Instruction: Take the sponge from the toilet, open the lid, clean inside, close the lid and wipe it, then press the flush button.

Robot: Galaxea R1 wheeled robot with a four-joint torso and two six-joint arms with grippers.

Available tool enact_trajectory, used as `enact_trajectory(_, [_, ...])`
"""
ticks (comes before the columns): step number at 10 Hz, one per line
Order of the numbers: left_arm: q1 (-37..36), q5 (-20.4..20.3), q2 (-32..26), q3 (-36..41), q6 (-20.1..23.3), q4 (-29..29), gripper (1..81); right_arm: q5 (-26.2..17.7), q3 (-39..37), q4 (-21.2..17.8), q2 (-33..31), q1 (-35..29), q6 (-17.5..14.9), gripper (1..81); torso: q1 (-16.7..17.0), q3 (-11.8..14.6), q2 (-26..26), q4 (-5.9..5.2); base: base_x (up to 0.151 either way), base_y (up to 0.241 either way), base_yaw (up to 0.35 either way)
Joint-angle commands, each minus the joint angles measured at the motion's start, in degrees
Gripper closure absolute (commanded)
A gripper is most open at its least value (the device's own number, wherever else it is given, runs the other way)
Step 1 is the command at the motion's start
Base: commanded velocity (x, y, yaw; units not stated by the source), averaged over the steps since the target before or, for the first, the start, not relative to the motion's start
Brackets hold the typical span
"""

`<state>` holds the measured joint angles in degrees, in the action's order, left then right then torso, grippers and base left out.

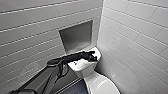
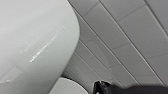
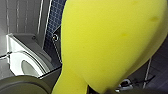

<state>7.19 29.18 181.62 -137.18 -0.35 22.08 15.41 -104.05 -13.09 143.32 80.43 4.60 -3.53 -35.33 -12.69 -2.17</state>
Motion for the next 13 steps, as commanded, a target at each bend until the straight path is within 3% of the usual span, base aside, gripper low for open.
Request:
enact_trajectory(1, [-8.73, 1.85, -6.24, 18.06, -3.33, 1.74, 81.1, -4.15, 1.23, 0.17, -1.08, -0.58, 0.15, 81.1, 0.0, 0.0, 0.0, 0.0, 0.0, 0.0, 0.0])
enact_trajectory(3, [-7.76, -2.02, -13.44, 26.15, -4.39, 1.48, 81.1, -4.15, 1.4, 0.17, -1.08, -0.66, 0.15, 81.1, 0.0, 0.0, 0.0, 0.0, 0.0, 0.0, 0.0])
enact_trajectory(6, [-5.75, -2.2, -20.67, 32.32, -4.57, 1.57, 81.1, -4.16, 1.14, 0.0, -0.91, -0.75, 0.15, 81.1, 0.0, 0.0, 0.0, 0.0, 0.0, 0.0, 0.0])
enact_trajectory(10, [-0.56, -3.43, -35.69, 47.16, -4.57, 1.04, 81.1, -4.16, 1.05, -0.18, -1.17, -1.1, 0.15, 81.1, 0.0, 0.0, 0.0, 0.0, 0.0, 0.0, 0.0])
enact_trajectory(13, [7.34, -3.52, -43.43, 54.73, -4.56, -1.42, 81.1, -4.16, 0.7, -0.35, -1.26, -1.54, 0.24, 81.1, 0.0, 0.0, 0.0, 0.0, 0.0, 0.0, 0.0])
